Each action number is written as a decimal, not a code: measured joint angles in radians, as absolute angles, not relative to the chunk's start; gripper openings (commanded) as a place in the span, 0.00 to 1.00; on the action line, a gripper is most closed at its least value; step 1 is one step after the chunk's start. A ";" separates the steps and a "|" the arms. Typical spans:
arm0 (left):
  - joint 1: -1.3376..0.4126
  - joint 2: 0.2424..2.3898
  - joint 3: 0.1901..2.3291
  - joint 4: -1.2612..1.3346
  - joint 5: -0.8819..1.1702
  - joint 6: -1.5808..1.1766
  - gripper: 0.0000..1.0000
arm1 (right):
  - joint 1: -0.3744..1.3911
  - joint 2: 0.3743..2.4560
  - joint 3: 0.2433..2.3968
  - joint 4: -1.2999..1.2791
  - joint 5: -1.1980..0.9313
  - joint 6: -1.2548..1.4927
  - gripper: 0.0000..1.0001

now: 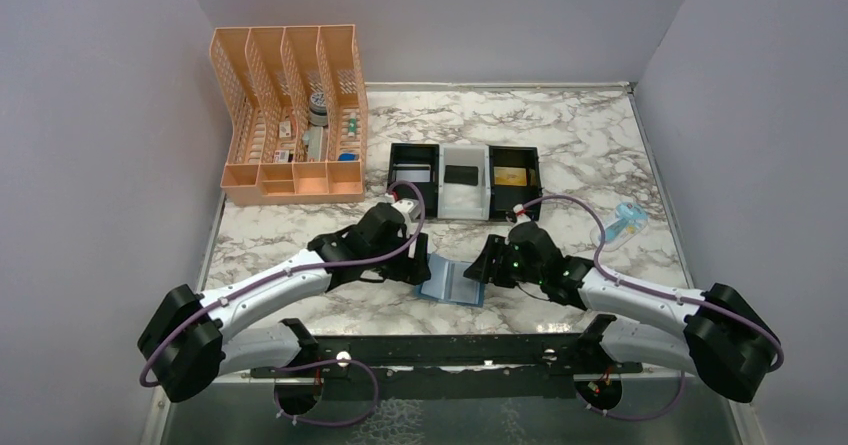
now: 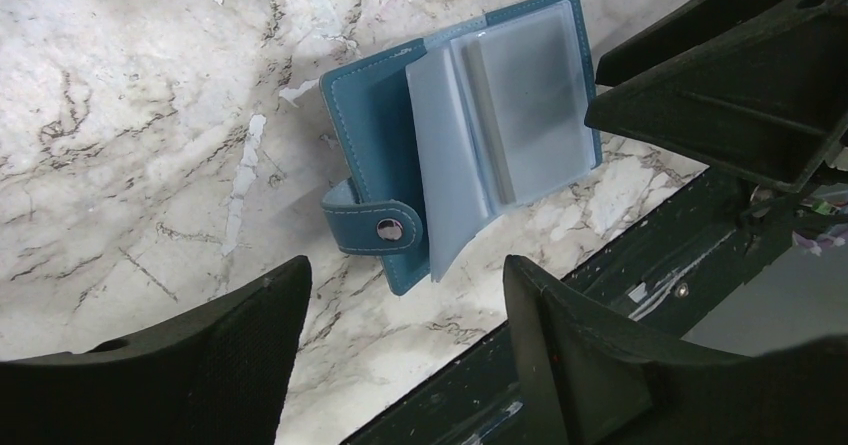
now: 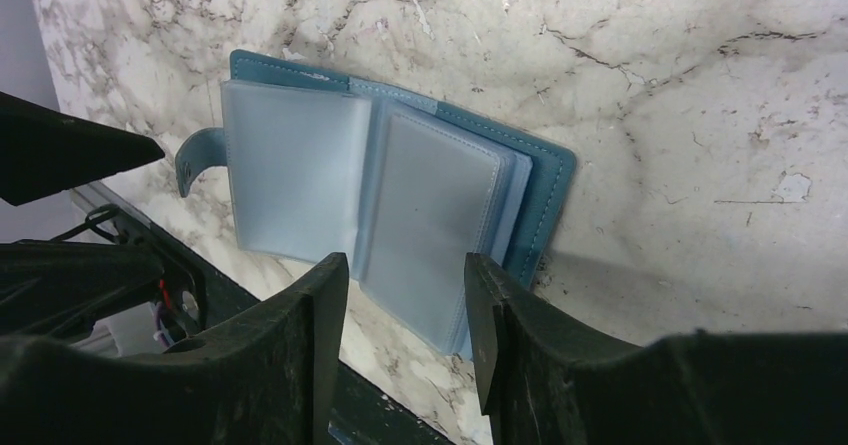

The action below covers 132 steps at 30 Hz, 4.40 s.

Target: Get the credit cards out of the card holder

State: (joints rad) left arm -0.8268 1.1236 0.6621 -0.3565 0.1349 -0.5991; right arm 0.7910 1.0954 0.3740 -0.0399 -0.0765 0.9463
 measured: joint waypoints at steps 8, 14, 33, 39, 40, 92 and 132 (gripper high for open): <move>-0.870 1.174 0.658 -0.343 0.091 -0.622 0.65 | 0.791 1.122 0.379 -0.041 -0.077 0.947 0.43; -0.884 1.202 0.658 -0.340 0.063 -0.629 0.52 | 0.791 1.138 0.389 -0.042 -0.077 0.947 0.42; -0.918 1.248 0.645 -0.331 0.036 -0.632 0.23 | 0.791 1.224 0.453 -0.074 -0.093 0.944 0.37; -0.919 1.248 0.627 -0.327 0.025 -0.647 0.21 | 0.791 1.196 0.501 -0.148 -0.068 0.927 0.40; -0.919 1.248 0.624 -0.327 0.025 -0.650 0.21 | 0.791 1.184 0.507 -0.162 -0.056 0.926 0.40; -0.997 1.304 0.625 -0.284 -0.001 -0.739 0.32 | 0.791 1.247 0.518 -0.189 -0.062 0.920 0.41; -1.010 1.331 0.624 -0.278 -0.011 -0.747 0.23 | 0.791 1.232 0.509 -0.159 -0.088 0.920 0.34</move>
